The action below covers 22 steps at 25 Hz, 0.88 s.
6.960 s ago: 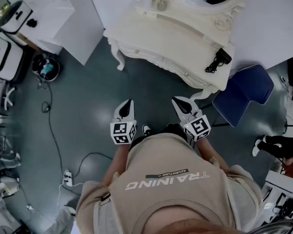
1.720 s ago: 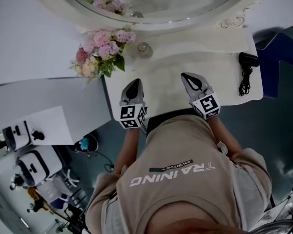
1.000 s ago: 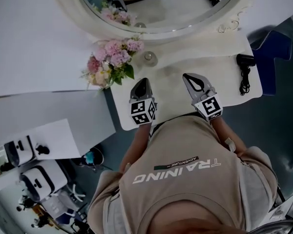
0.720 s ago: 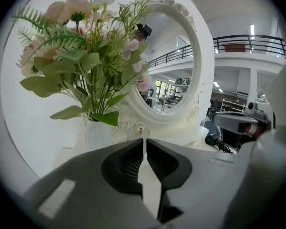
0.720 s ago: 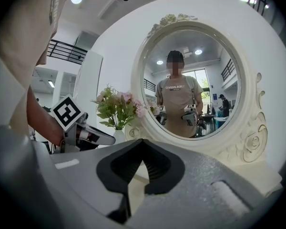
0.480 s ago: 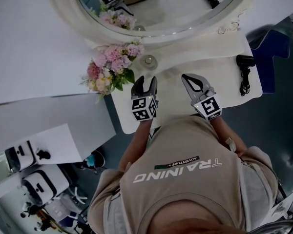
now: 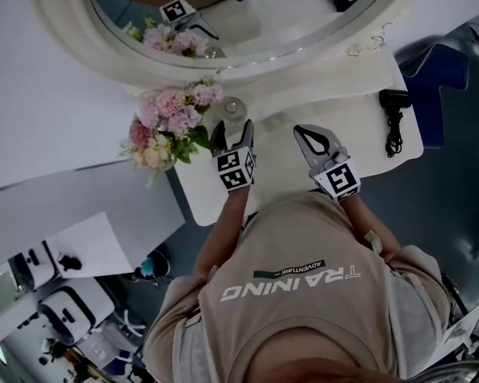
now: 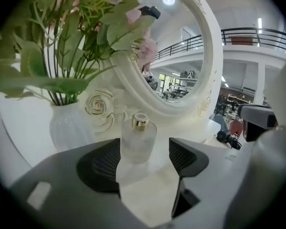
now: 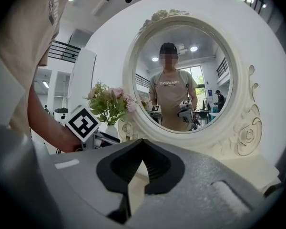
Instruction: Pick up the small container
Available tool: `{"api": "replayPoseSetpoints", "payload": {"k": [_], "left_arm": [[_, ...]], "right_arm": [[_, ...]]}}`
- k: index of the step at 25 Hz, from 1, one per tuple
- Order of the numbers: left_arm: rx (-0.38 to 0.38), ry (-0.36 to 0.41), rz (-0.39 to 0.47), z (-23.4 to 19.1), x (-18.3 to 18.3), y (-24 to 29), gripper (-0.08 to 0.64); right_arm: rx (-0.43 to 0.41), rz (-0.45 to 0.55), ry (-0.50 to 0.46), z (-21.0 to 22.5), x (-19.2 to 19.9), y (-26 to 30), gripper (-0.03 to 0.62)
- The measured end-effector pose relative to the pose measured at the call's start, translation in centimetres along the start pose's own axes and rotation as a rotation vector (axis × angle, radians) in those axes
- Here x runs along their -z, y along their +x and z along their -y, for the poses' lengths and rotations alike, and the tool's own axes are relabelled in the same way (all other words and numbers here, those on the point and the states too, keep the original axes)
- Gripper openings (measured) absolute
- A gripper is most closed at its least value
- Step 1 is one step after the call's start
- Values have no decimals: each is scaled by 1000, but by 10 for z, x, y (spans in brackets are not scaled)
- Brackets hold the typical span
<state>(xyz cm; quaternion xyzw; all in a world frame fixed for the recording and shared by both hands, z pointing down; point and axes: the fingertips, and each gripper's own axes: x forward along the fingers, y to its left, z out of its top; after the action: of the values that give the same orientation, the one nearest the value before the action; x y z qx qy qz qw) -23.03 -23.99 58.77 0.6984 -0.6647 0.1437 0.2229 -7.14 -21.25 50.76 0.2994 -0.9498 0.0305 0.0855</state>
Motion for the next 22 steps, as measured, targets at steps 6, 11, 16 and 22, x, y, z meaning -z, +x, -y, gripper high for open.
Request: {"api": "replayPoseSetpoints", "payload": {"k": [6, 11, 16, 22], "left_arm": [[-34, -4, -22, -7, 4, 27, 348], [-60, -3, -30, -14, 2, 44, 348], [-86, 13, -40, -15, 1, 57, 355], [-113, 21, -47, -18, -2, 71, 367]], "right_arm": [[-4, -15, 25, 7, 8, -1, 3], [12, -16, 34, 22, 11, 0, 3], [4, -26, 35, 30, 15, 2, 3], [-1, -37, 27, 39, 17, 4, 3]]}}
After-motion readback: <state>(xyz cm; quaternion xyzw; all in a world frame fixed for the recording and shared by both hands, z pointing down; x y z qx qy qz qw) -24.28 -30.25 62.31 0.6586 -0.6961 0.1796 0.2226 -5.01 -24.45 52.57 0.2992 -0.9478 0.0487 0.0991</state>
